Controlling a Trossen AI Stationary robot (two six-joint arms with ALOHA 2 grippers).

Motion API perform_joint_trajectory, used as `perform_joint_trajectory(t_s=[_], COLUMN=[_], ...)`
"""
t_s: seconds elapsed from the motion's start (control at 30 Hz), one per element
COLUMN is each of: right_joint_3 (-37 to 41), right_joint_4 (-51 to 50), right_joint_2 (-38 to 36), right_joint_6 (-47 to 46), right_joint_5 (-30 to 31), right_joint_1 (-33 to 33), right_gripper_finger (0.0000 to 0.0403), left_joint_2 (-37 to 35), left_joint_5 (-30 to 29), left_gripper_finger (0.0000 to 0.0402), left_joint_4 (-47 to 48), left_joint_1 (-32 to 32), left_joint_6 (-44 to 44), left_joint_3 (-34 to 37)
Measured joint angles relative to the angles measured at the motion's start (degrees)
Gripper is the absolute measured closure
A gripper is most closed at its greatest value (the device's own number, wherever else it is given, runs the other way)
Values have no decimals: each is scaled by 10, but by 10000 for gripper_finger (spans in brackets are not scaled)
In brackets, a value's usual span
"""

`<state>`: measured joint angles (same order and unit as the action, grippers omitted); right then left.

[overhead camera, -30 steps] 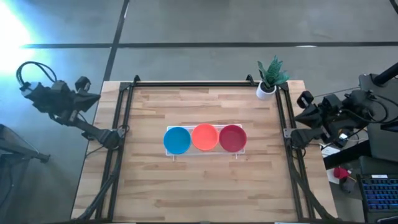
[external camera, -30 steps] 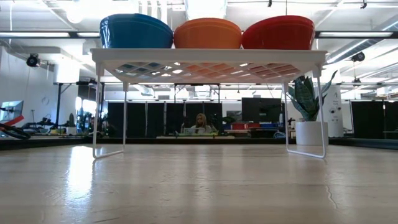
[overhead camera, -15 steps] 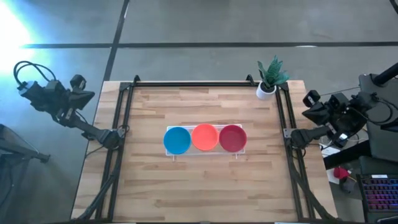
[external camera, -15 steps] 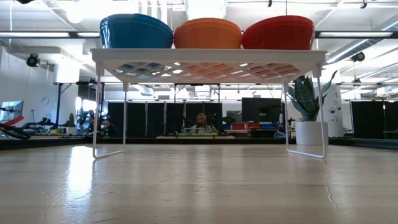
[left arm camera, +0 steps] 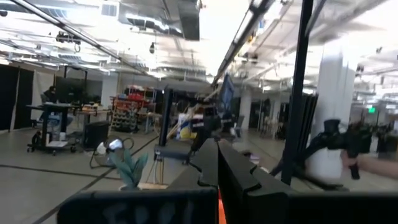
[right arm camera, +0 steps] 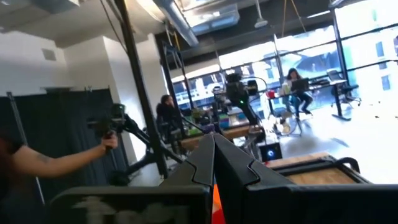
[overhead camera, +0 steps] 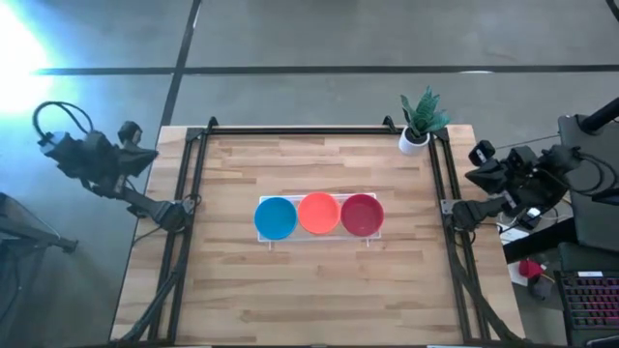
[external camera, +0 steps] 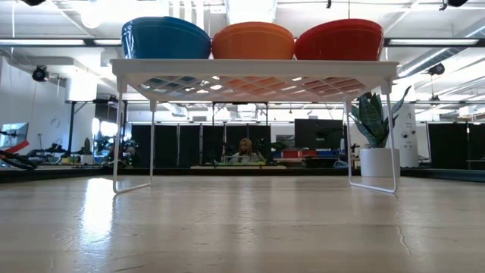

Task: Pick & Place Mini bowls
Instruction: Return to Home Position

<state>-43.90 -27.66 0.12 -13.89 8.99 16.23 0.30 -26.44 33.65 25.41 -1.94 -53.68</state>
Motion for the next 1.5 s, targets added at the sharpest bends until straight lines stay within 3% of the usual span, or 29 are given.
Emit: perform_joint_trajectory(t_s=[0.93, 1.5], right_joint_3=[286, 379], right_joint_4=[212, 272], right_joint_2=[-1, -1], right_joint_6=[22, 84], right_joint_5=[-20, -46], right_joint_1=[0, 0], right_gripper_finger=[394, 394], left_joint_2=[-2, -2], left_joint_5=[0, 0], left_gripper_finger=[402, 402], left_joint_4=[-220, -335], left_joint_1=[0, 0], left_joint_6=[-23, -23], left_joint_3=[307, 464])
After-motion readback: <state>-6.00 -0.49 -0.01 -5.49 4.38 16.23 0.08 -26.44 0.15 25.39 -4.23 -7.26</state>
